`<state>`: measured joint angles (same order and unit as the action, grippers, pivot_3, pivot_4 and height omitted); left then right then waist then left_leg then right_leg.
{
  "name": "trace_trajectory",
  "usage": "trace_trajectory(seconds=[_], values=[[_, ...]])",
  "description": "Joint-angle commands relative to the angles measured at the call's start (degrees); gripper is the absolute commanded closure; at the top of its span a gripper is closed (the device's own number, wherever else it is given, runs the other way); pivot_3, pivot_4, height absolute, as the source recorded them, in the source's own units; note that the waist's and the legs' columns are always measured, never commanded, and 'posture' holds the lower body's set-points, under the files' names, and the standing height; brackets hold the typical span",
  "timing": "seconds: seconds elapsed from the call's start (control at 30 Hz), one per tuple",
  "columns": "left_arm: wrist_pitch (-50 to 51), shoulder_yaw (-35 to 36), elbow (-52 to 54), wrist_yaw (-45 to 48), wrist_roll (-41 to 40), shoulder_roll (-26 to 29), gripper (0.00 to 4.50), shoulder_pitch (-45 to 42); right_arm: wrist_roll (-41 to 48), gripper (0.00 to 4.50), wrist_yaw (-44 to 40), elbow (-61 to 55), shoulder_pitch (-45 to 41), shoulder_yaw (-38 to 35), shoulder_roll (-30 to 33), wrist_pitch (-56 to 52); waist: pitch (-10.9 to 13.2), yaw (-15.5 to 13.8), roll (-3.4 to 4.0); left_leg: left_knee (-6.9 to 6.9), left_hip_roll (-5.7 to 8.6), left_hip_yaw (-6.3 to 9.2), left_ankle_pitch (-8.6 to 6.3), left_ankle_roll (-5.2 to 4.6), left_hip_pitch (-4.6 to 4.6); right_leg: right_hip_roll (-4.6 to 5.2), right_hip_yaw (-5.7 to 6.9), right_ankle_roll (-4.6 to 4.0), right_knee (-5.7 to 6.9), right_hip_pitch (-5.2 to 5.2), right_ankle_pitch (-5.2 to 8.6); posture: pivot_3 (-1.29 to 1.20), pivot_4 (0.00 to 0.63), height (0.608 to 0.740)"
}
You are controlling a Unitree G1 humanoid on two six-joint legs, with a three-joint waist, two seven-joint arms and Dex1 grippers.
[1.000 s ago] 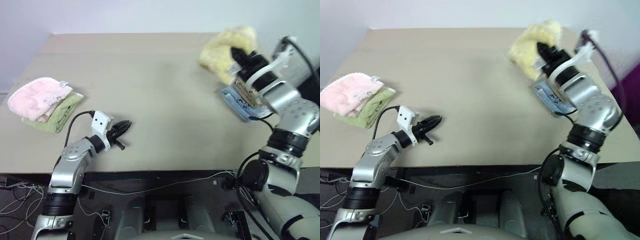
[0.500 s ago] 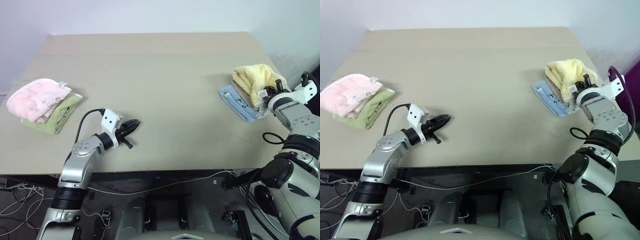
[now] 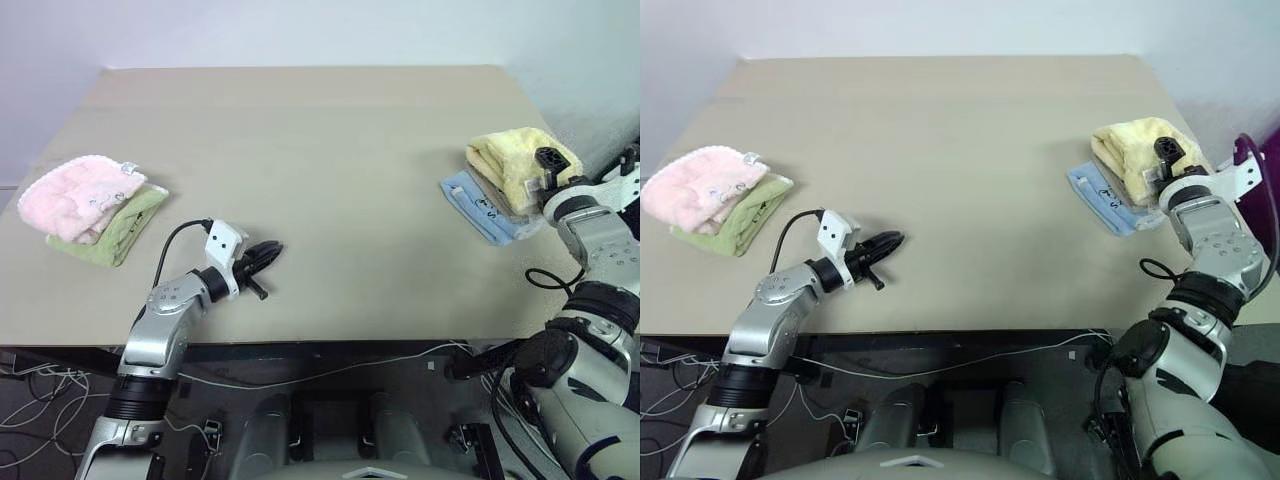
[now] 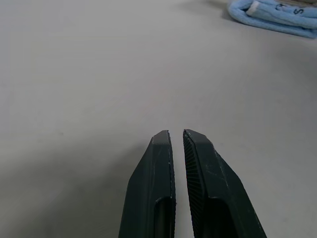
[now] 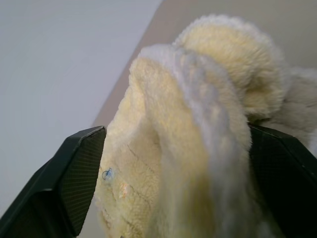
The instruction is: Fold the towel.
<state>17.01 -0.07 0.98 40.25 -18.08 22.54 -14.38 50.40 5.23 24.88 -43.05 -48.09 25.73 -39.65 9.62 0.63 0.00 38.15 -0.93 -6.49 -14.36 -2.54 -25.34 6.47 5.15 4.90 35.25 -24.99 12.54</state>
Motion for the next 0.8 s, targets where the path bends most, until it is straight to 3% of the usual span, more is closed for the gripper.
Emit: trace_trajectory(seconds=[0.03, 0.23, 0.37, 0.57, 0.8], values=[[-1.07, -0.27, -0.15, 1.02, -0.07, 0.03, 4.07, -1.48, 1.69, 0.04, 2.31, -11.39, 3.04, 0.14, 0.04, -0.29, 0.0, -0.02, 0.01, 0.0, 0.0, 0.0, 0.0, 0.0, 0.0, 0.0, 0.0, 0.0, 0.0, 0.0, 0.0, 0.0, 0.15, 0.74], [-1.8, -0.41, -2.34, 1.69, 0.32, 0.07, 4.07, -2.87, 0.82, 0.04, 5.13, -24.76, 9.96, 2.55, -0.77, 0.67, -0.01, 0.07, 0.03, 0.0, 0.0, 0.02, -0.01, -0.01, 0.02, -0.01, -0.01, 0.0, 0.01, 0.0, 0.0, 0.0, 0.15, 0.74], [-3.91, 0.32, -6.06, -0.07, 1.87, -0.08, 4.07, -5.21, -1.94, 0.04, 2.2, -31.88, 14.11, 8.26, 0.22, 1.36, -0.01, 0.1, 0.03, 0.0, -0.01, 0.02, -0.01, -0.02, 0.03, -0.01, -0.01, 0.01, 0.02, 0.0, 0.01, 0.0, 0.15, 0.74], [-6.14, 3.0, -9.77, -4.03, 2.8, -0.3, 4.07, -8.41, -16.88, 0.04, -16.18, -42.15, 21.2, 33.38, 8.45, 7.34, 0.0, 0.27, 0.05, 0.0, -0.01, 0.04, -0.04, -0.07, 0.03, -0.02, -0.01, 0.02, 0.01, -0.01, 0.02, 0.0, 0.15, 0.74], [-7.07, 6.91, -10.06, -7.49, 2.59, 0.71, 4.07, -6.55, -34.01, 0.04, -26.09, -32.46, 17.32, 55.02, 4.21, 19.49, 0.0, 0.06, 0.0, 0.08, 0.01, 0.07, -0.04, -0.06, 0.02, -0.02, 0.03, 0.03, 0.01, 0.04, 0.02, 0.0, 0.15, 0.74]])
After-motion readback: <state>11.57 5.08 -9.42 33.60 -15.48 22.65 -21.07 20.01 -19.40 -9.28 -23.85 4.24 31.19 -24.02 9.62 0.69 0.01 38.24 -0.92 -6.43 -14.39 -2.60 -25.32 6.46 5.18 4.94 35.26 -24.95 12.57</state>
